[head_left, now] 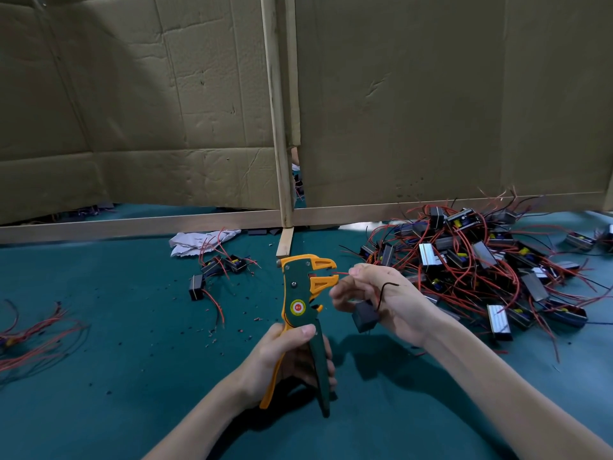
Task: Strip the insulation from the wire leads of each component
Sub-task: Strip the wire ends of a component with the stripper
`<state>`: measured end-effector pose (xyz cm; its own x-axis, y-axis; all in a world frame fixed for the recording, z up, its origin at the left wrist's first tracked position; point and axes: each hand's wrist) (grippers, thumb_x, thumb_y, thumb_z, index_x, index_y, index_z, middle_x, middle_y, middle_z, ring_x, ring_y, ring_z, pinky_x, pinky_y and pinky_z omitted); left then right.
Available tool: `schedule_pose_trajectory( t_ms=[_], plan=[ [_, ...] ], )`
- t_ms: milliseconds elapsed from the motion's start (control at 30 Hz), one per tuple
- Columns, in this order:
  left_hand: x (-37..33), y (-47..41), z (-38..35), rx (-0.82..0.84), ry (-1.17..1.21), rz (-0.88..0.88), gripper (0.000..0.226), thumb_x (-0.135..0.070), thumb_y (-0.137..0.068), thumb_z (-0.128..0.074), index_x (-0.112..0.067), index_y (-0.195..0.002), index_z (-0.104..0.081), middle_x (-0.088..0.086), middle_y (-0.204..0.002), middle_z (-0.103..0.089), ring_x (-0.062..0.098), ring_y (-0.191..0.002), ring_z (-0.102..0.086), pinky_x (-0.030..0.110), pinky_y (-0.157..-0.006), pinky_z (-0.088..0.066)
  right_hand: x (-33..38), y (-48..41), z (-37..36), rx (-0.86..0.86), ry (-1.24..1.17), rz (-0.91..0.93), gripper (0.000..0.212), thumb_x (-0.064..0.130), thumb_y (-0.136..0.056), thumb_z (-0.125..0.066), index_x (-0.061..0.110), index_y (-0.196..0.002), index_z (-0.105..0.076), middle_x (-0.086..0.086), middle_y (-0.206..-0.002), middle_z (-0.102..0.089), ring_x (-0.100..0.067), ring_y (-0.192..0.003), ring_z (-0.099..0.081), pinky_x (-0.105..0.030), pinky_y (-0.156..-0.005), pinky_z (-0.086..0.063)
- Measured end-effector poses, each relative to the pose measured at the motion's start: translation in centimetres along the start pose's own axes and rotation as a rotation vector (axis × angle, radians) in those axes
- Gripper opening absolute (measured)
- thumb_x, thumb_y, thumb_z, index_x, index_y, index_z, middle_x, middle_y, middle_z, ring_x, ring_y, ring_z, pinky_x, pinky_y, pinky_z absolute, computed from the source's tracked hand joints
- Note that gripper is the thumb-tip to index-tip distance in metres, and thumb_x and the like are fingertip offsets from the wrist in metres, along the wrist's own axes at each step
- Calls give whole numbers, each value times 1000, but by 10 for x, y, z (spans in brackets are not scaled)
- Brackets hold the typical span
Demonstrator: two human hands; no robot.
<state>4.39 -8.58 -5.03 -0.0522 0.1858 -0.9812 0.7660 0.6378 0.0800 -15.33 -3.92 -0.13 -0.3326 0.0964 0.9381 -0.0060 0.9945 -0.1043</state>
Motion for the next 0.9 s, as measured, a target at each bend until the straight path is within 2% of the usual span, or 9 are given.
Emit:
schedule_pose_trajectory(
  t_ms=[133,267,400,533,600,633,733,800,900],
  plan=[
    [-4,4,-4,-67,37,35,52,-43,-65,-71,9,-73,-64,30,-66,-59,37,-57,-61,48,-65,-54,0,0,0,33,17,5,20,21,-83,-56,3,-87,-48,-17,-78,-71,-24,-68,-67,-30,-67,-55],
    [-6,8,-12,-117,-14,50,49,-47,-59,-69,2,-66,-63,25,-61,-58,32,-52,-60,36,-54,-53,4,1,2,9,44,6,18,22,-82,-57,6,-76,-51,-16,-70,-68,-23,-65,-63,-32,-69,-55],
    [-1,11,-16,-210,-35,63,57,-46,-53,-71,2,-78,-55,22,-61,-59,31,-53,-59,35,-56,-52,4,0,5,-13,99,-8,26,26,-87,-54,12,-66,-48,-14,-62,-63,-21,-59,-59,-53,-96,-45],
    [3,5,-18,-334,-34,-37,69,-48,-48,-69,3,-88,-44,13,-54,-51,23,-43,-50,29,-44,-42,1,-1,3,3,116,5,32,30,-88,-53,14,-64,-40,-12,-55,-58,-19,-53,-56,-44,-93,-51],
    [4,4,-15,-265,10,-31,64,-47,-52,-71,5,-85,-52,13,-58,-56,24,-48,-56,32,-51,-44,-1,-2,2,7,118,6,31,30,-90,-52,14,-66,-39,-12,-55,-58,-18,-52,-56,-40,-88,-53],
    [2,4,-14,-201,55,-33,53,-43,-56,-71,3,-81,-61,16,-63,-60,27,-54,-60,34,-58,-47,-1,-3,2,-6,121,13,31,28,-92,-51,14,-67,-39,-12,-54,-58,-17,-52,-56,-39,-86,-54],
    [0,4,-14,-75,183,-91,35,-31,-64,-73,-1,-83,-72,22,-79,-66,36,-74,-67,50,-79,-54,0,-5,6,-73,139,65,33,28,-99,-45,14,-69,-40,-8,-50,-53,-19,-54,-55,-31,-75,-54],
    [0,3,-15,-55,233,-104,38,-30,-63,-79,-1,-86,-70,21,-82,-65,37,-79,-66,56,-87,-52,-1,-7,9,-114,160,93,33,36,-95,-46,14,-72,-41,-3,-47,-44,-19,-56,-54,-32,-79,-52],
    [-4,2,-17,-54,305,-79,37,-24,-65,-76,0,-92,-66,22,-83,-60,37,-79,-63,56,-83,-52,-7,-9,14,-170,253,101,35,46,-88,-47,13,-76,-49,4,-47,-37,-14,-57,-51,-42,-90,-41]
  ],
)
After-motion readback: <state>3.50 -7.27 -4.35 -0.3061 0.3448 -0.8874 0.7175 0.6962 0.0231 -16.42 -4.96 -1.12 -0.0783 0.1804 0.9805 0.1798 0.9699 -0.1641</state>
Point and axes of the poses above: each hand's wrist, its own y-axis away from the middle knuckle, its own z-axis out of the back of the hand, x = y × z
